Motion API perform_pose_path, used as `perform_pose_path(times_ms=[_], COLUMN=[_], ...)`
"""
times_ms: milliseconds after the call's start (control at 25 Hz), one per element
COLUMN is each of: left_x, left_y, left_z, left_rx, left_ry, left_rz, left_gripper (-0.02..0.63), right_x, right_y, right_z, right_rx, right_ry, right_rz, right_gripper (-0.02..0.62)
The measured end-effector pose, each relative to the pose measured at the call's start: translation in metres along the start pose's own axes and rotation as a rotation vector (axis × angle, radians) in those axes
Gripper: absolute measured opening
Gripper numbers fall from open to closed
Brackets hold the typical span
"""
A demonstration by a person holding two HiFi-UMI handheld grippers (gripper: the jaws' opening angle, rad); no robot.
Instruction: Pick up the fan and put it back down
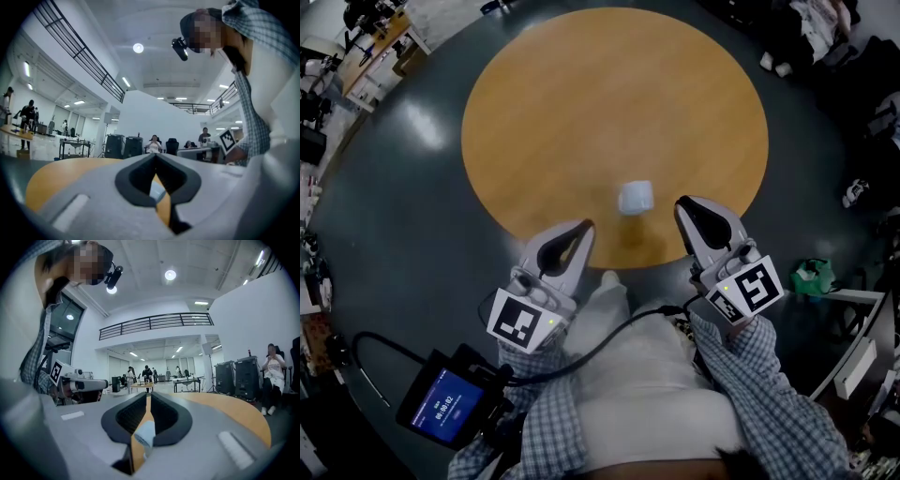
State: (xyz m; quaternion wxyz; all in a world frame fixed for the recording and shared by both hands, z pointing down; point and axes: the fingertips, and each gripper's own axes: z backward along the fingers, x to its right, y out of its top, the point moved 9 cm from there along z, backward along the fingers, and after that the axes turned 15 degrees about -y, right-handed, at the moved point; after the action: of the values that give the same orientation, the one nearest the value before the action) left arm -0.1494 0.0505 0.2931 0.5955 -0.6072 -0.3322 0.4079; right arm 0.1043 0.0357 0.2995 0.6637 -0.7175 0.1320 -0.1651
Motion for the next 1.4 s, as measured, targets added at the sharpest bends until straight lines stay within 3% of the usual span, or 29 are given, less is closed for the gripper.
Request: perform_pose_path(times_ms=[120, 240, 360, 480, 560, 680, 1040, 1200, 1400], left_x=[-0.036, -0.028, -0.021, -0.048, -0.063, -0.067, -0.067, -0.066, -0.066], left_y=[-0.017, -0.02, -0.021, -0.032, -0.039, -0.049, -0.049, -0.057, -0.063], left_z=[-0.034, -0.026, -0.016, -0.033, -0.046, -0.047, -0.034, -0.027, -0.017], left_rx=[-0.003, -0.027, -0.057, -0.049, -0.021, -0.024, -0.052, -0.088, -0.125], left_ry=[0.015, 0.033, 0.067, 0.093, 0.115, 0.139, 0.189, 0.211, 0.213], left_rz=[0.028, 0.043, 0.063, 0.08, 0.105, 0.149, 0.157, 0.152, 0.155], left_gripper=[-0.002, -0.002, -0.002, -0.002, -0.002, -0.002, -0.002, -0.002, -0.002], right_x=[0.039, 0.038, 0.033, 0.043, 0.045, 0.045, 0.02, 0.006, -0.014], right_y=[-0.019, -0.031, -0.043, -0.071, -0.094, -0.116, -0.146, -0.164, -0.17], right_z=[-0.041, -0.032, -0.021, -0.044, -0.058, -0.057, -0.053, -0.07, -0.088], right_rx=[-0.035, -0.085, -0.152, -0.227, -0.281, -0.279, -0.366, -0.347, -0.301], right_ry=[0.049, 0.103, 0.172, 0.255, 0.308, 0.363, 0.492, 0.539, 0.59], right_rz=[0.01, 0.021, 0.052, 0.117, 0.101, 0.019, 0.075, 0.176, 0.229], right_gripper=[0.089, 0.165, 0.208, 0.221, 0.229, 0.268, 0.259, 0.264, 0.273])
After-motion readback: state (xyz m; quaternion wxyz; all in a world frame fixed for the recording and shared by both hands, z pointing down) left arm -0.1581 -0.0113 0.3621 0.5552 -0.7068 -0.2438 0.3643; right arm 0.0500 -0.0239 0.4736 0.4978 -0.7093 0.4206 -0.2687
